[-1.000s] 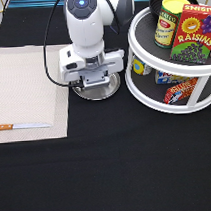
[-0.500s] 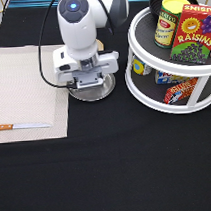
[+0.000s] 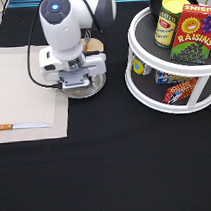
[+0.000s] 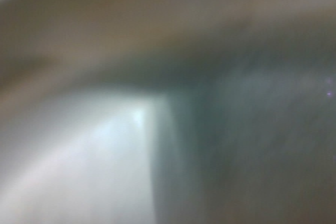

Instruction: Arrange plate and fork

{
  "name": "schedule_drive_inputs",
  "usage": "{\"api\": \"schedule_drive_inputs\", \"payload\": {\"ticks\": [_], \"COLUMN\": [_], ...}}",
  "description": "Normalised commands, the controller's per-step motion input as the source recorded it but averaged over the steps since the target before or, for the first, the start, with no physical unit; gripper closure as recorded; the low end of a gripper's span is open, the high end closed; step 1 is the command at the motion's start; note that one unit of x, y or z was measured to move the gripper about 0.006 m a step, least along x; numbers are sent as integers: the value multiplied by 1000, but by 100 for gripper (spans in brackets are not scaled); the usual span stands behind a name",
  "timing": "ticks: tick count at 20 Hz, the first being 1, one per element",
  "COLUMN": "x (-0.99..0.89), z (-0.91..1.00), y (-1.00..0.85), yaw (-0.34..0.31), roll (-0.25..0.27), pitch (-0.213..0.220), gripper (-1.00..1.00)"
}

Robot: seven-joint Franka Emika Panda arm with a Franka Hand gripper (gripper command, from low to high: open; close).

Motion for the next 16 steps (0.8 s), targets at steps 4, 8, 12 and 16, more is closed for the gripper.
{"api": "schedule_drive_inputs", "payload": {"ticks": [4,8,12,16], "x": [577,564,552,454], "z": [90,82,105,83], "y": [-831,-842,-854,-906], "yaw": [0,0,0,0], "roll": [56,63,68,89], "pitch": [85,87,78,71], "gripper": [-100,-100,-100,-100]}}
